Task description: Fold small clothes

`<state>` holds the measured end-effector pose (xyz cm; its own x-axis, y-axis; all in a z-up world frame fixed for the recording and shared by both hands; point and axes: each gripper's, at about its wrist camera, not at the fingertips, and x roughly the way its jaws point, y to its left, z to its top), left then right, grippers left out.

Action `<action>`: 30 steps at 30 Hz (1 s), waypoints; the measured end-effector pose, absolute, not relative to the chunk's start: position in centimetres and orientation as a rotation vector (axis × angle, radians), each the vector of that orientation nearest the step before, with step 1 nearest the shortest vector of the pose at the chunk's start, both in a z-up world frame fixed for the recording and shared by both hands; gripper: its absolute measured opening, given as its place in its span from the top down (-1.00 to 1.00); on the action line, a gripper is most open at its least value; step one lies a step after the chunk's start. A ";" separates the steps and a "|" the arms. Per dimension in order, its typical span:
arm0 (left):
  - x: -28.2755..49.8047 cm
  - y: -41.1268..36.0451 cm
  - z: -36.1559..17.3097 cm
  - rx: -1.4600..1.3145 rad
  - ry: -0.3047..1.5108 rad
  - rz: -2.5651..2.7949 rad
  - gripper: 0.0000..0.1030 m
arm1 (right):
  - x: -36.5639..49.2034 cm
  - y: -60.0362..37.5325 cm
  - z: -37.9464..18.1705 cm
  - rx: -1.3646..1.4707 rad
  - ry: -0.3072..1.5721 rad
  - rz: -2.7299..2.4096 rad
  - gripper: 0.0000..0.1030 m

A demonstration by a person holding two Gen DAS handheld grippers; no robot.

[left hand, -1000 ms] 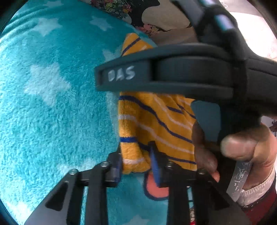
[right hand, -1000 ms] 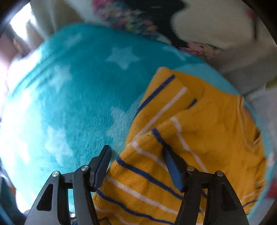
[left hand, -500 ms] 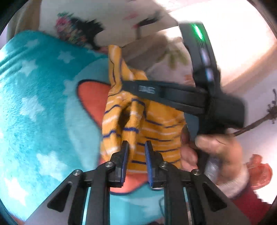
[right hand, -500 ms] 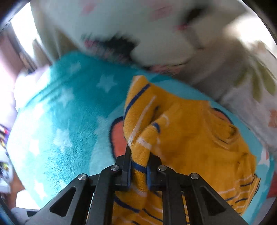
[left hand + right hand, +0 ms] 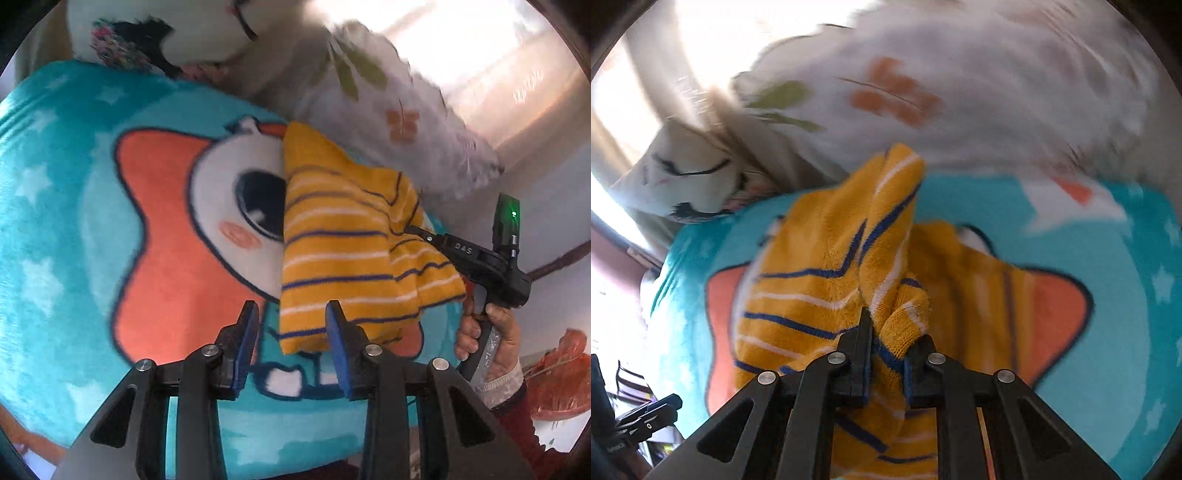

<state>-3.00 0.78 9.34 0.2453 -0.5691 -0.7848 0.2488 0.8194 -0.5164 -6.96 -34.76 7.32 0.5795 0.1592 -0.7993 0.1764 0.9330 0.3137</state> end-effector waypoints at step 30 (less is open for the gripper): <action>-5.5 -3.5 9.1 -0.212 1.215 -0.542 0.30 | -14.1 -38.7 8.4 0.487 0.828 -0.014 -0.20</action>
<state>-5.50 -3.51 9.07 0.2412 -0.5027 -0.8301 0.2816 0.8548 -0.4359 -14.06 -38.65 8.39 0.6830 0.1750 -0.7091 0.1981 0.8901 0.4104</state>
